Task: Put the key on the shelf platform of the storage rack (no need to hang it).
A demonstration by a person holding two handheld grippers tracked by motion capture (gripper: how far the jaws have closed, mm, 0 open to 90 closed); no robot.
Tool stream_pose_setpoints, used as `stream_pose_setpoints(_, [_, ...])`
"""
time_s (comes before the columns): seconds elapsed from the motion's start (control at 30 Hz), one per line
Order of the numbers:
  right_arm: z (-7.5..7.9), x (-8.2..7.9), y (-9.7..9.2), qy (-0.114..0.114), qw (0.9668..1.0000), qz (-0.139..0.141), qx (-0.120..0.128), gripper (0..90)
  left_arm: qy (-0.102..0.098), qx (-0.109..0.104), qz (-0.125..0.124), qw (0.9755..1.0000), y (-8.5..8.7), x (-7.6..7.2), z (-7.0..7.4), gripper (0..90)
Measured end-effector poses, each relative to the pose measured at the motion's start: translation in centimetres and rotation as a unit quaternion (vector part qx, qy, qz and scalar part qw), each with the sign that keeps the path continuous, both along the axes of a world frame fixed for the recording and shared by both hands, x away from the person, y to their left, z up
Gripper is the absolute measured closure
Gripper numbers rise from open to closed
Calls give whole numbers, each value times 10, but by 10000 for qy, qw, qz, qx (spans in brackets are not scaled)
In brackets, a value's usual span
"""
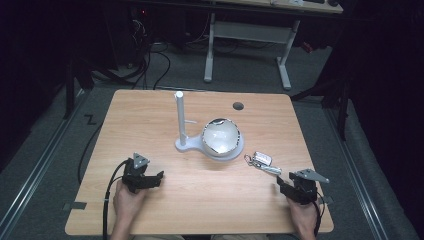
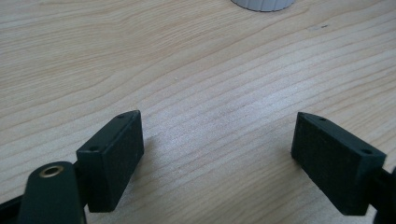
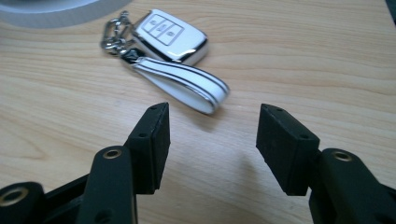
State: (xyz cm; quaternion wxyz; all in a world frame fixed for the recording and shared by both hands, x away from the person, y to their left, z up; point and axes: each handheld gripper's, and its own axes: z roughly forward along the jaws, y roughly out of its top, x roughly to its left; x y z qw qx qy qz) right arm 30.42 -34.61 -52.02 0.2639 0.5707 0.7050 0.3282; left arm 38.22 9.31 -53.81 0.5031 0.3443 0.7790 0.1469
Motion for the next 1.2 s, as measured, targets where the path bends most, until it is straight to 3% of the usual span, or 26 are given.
stream_pose_setpoints(0.3, [6,3,15,-23,9993,355,77,424,-1,4,1,10000,0,0,0,173])
stream_pose_setpoints(0.7, [13,26,26,-12,9985,528,-149,398,-2,6,1,10000,0,0,0,172])
stream_pose_setpoints(0.83, [12,34,26,65,9982,583,-136,397,-3,7,2,10000,0,0,0,172])
stream_pose_setpoints(1.03, [6,48,35,206,9964,719,-407,407,-6,13,1,10000,0,0,0,172])
stream_pose_setpoints(1.2, [0,52,38,415,9953,787,-370,441,-7,14,3,10000,0,0,0,172])
